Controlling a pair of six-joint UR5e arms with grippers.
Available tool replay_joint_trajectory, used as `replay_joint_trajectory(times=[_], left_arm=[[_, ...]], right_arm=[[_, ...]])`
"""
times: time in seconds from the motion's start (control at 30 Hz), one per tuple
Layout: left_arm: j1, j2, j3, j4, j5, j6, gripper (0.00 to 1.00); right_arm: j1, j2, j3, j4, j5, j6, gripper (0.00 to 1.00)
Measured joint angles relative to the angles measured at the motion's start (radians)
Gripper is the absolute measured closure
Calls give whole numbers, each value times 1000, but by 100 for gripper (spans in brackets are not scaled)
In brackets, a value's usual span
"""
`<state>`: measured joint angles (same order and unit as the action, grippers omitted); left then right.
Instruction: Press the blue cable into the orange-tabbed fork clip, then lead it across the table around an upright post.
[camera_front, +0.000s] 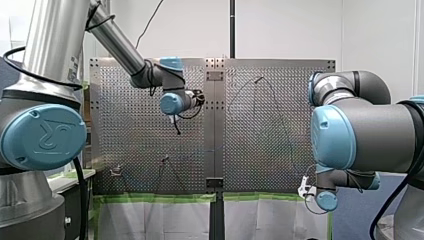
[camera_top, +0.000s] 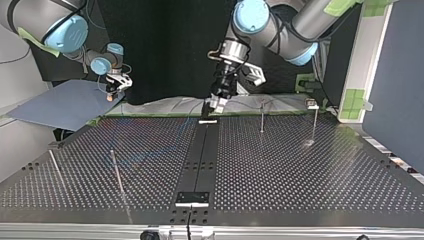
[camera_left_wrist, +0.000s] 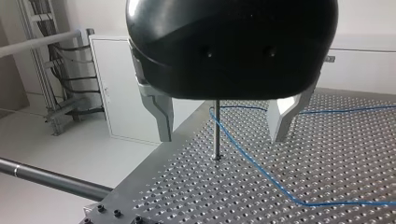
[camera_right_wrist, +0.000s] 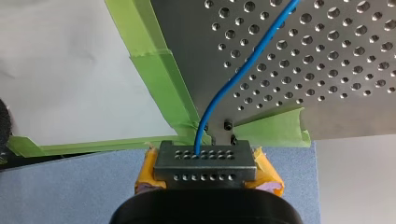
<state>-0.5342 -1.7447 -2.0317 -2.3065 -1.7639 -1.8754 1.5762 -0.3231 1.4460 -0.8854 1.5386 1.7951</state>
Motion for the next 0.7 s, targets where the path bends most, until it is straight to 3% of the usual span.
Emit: replay_joint_trajectory(times=[0.7], left_arm=[[-1, -1, -170, 155, -1, -7, 0]], right_arm=[[-4, 0, 0, -5, -18, -3, 100]])
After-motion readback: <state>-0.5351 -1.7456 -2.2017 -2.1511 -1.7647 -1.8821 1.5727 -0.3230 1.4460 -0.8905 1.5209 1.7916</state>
